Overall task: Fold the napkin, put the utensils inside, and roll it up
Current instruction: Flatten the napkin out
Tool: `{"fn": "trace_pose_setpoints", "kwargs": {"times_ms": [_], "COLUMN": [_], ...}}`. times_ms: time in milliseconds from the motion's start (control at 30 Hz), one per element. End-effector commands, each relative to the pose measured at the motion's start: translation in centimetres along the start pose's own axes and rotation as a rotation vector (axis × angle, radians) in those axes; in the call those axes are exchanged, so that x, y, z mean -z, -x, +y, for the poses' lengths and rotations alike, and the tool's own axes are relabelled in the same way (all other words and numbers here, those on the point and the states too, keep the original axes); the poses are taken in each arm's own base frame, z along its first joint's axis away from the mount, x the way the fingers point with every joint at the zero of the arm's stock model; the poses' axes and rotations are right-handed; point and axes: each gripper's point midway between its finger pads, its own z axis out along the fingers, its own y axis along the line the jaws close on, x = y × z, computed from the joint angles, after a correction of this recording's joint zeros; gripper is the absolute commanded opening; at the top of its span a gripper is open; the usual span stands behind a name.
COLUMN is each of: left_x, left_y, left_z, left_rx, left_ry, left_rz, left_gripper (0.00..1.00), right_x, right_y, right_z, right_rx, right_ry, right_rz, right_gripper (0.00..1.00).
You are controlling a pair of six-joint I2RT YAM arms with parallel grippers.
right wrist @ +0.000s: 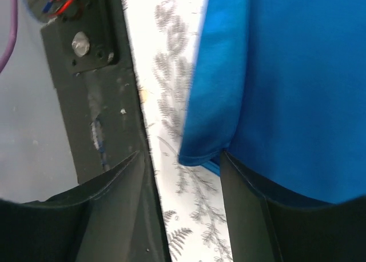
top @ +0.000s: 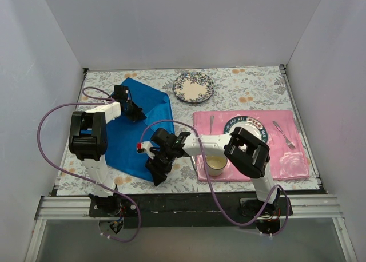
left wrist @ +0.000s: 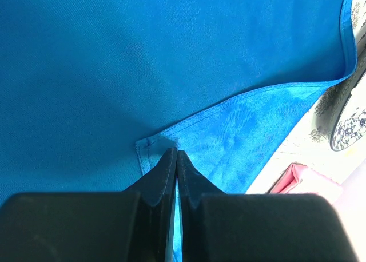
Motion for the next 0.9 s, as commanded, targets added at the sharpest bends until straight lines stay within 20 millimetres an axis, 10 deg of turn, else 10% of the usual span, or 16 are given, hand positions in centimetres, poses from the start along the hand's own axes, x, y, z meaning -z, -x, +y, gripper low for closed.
{"fn": "trace_pose_setpoints", "kwargs": {"times_ms": [0, 200, 300, 400, 500, 667, 867], "left_x": [0.6, 1.1, 2.7, 4.4, 6.1, 6.3, 5.7], "left_y": [0.9, 2.2, 2.9, 4.1, 4.9, 5.4, 4.6], "left_z": [-1.7, -3.5, -4.7, -3.5, -1.8, 2.1, 8.0], "left_rx": [-0.027, -0.061, -0.131, -0.170, -0.179, -0.064, 0.062], "left_ry": [-0.043, -0.079, -0.108, -0.039, 0.046, 0.173, 0.406], "left_rz": [-0.025, -0.046, -0.076, -0.169, -0.241, -0.255, -0.248], "left_gripper": [0.00, 0.00, 0.11, 0.52, 0.67, 0.55, 0.36], "right_x": [-0.8, 2.1, 4.7, 7.2, 8.0, 8.2, 7.8], "right_y": [0.1, -0.5, 1.3, 2.8, 3.4, 3.5, 4.6], "right_z": [3.8, 6.2, 2.7, -2.6, -7.1, -12.7, -15.0], "right_rx": [0.166, 0.286, 0.153, 0.001, -0.140, -0.264, -0.249], "right_ry": [0.122, 0.206, 0.089, -0.093, -0.290, -0.560, -0.639], "right_rz": [0.050, 0.001, -0.126, -0.236, -0.252, -0.194, -0.206], "right_gripper": [0.62, 0.63, 0.64, 0.64, 0.63, 0.53, 0.49]}}
